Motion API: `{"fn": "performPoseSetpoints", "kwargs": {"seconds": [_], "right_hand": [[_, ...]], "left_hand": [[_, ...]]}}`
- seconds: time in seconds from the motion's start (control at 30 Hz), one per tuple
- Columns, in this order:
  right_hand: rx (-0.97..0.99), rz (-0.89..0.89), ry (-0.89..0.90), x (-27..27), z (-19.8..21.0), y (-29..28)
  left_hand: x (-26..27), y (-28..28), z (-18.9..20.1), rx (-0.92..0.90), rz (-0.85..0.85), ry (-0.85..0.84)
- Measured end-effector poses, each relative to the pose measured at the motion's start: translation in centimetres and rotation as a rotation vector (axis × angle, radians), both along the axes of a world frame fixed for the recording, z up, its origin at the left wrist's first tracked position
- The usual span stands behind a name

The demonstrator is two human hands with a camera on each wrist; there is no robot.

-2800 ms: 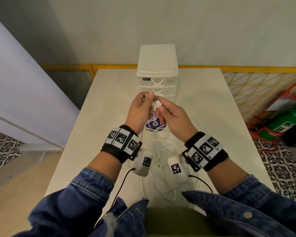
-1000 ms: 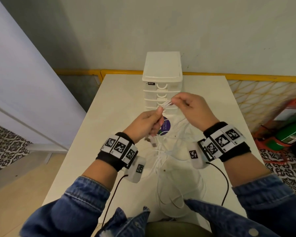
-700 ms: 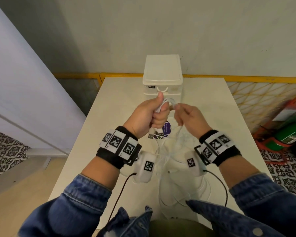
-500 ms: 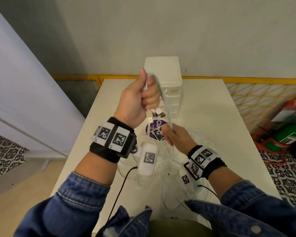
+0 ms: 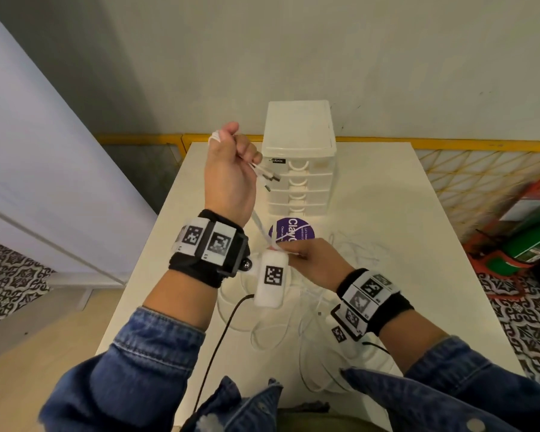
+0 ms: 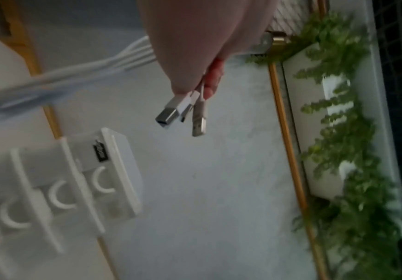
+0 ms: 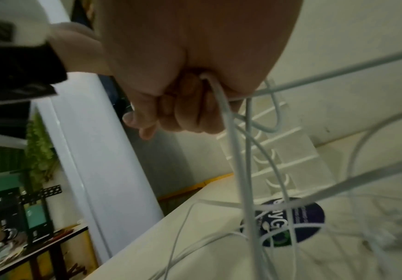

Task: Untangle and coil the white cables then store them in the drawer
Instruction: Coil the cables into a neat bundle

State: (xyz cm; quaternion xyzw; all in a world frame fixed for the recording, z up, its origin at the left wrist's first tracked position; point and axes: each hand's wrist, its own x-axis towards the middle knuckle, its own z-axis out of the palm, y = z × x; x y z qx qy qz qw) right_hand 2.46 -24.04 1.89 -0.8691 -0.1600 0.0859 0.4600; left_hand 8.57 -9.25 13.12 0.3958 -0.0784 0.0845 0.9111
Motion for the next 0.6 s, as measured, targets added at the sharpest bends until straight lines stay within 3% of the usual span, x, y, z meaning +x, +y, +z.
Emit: {"fn": "performPoseSetpoints", "kwargs": {"seconds": [0.13,0.23,0.3,0.43,0.5,0.6], "right_hand": [[0.029,0.045,-0.120,-0.4,1.5,-0.4],[0.135,-0.023,-0.240,0.1,2.8,-1.3],[0.208,-0.092,-0.319,0.7,3.9,-2.0],[0.145,-0.168,-0.360,2.3,4.9,-3.7],[0.052,-0.158,-0.354,2.8,4.2,-4.4],[-0.045,-0.162,-0.299,3.2,2.6,-4.6]], "left_hand": [[0.0,0.8,-2.8,0.848,0.032,-0.095],[-0.8,1.0,-4.3,1.242,-0.254,0.009],[-1.7,0.8,-4.7,1.250,-0.457,0.046],[-3.2,-0.4,-4.2,0.897,-0.809,0.194],[-3.5,-0.7,-3.9,0.802,-0.852,0.193],[-3.4,-0.9,-2.8,0.707,-0.769,0.135]]}}
